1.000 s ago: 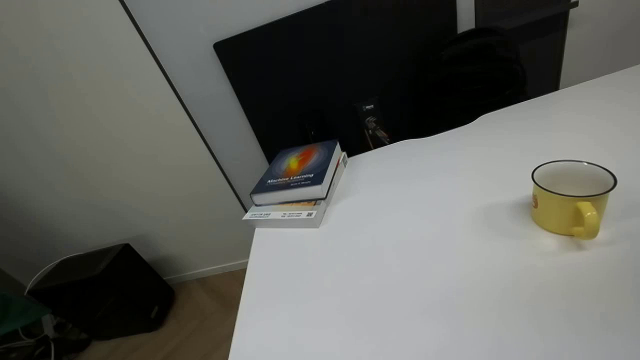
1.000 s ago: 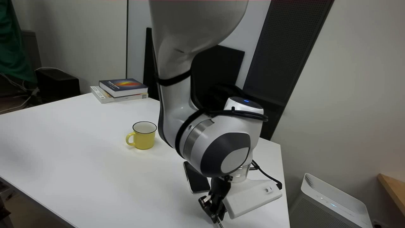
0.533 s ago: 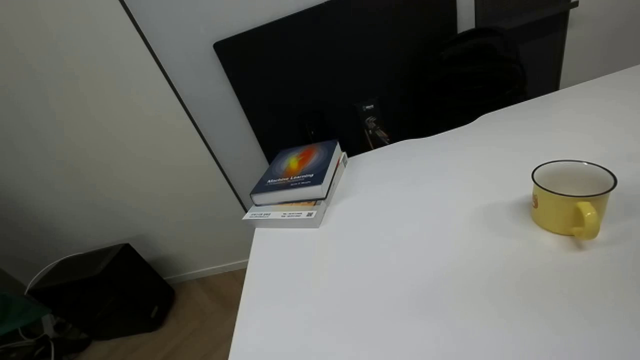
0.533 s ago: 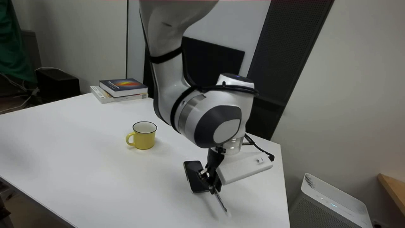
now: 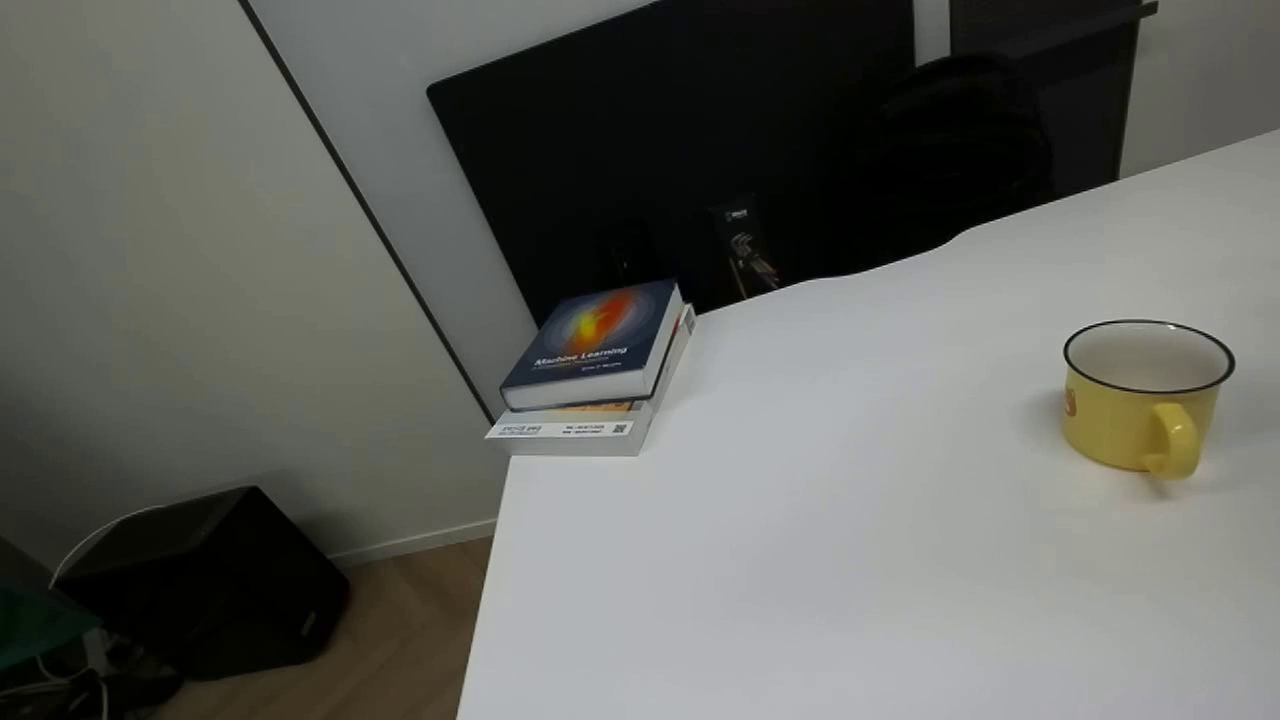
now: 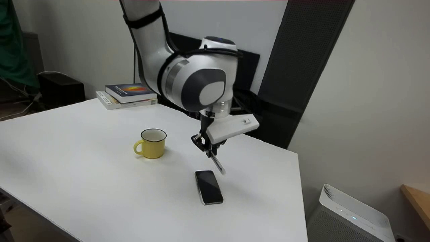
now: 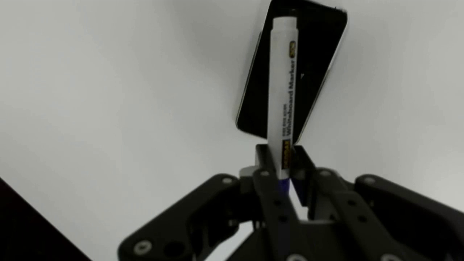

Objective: Put the marker into the cup, put it back on the table then back into the cup again.

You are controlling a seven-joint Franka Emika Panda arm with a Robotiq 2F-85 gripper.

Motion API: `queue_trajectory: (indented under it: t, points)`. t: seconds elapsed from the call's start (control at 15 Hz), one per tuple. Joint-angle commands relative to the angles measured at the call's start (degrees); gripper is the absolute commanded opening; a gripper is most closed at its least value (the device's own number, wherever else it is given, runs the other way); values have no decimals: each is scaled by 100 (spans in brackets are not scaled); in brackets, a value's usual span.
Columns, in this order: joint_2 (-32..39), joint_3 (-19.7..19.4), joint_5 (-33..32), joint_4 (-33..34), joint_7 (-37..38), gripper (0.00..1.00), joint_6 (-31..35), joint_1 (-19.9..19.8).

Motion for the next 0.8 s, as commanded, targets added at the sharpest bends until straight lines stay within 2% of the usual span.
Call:
queue_trajectory:
  t: [0.0, 0.27, 0.73]
  points:
    - [-221, 182, 245, 152, 199, 5, 9, 260]
    - [-249, 533, 574, 253, 68, 5, 86, 486]
    - [-309, 1796, 1364, 186, -332, 5, 486, 389]
